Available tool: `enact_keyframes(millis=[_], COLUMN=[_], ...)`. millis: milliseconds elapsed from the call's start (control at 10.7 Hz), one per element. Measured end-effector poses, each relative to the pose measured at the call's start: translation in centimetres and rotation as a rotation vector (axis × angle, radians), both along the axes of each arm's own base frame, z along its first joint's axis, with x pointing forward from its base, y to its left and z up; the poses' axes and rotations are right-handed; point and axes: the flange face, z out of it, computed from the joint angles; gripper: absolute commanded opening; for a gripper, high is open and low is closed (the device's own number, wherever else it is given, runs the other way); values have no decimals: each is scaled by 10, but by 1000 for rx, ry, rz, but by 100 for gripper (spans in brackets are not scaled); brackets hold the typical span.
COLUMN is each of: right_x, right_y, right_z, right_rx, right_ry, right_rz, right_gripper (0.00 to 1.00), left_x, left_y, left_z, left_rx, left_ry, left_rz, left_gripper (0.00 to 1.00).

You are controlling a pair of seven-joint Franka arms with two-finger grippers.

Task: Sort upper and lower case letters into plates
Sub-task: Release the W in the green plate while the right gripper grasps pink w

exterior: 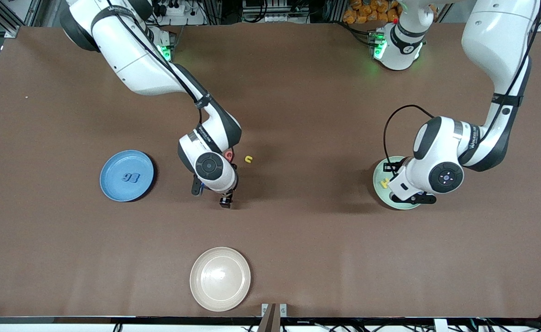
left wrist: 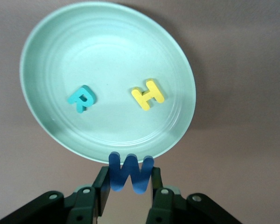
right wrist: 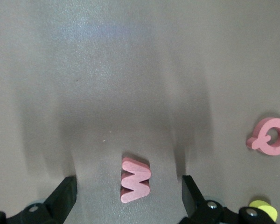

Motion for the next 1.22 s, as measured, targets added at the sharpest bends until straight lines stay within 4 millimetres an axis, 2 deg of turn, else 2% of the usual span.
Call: enact_keyframes(millis=[94, 187, 375, 656, 843, 937, 1218], right_x=[-1, -2, -3, -1, -1, -2, -5], right_y=[0, -1, -1, -1, -1, 0, 3], right_z=[-1, -4, -5, -4, -3, -2, 1], right_rx=[-3, -6, -5, -3, -5, -6, -11], right_ry=[2, -2, -15, -27, -34, -36, -38], right_rz=[1, 6, 11, 11, 16, 19, 32], right_gripper=[99, 96, 88, 73, 61, 50, 10], left_x=[0, 1, 5, 28, 39, 43, 44], left_y=[3, 7, 11, 22, 24, 23, 14], left_z=[-8, -13, -10, 27, 67, 92, 177], left_rx=[7, 16, 8, -13, -10, -6, -4], left_ry=[7, 7, -4, -67, -111, -128, -215], left_rz=[-4, -8, -29, -44, -38, -37, -44], left_gripper=[41, 99, 100, 100, 100, 100, 100])
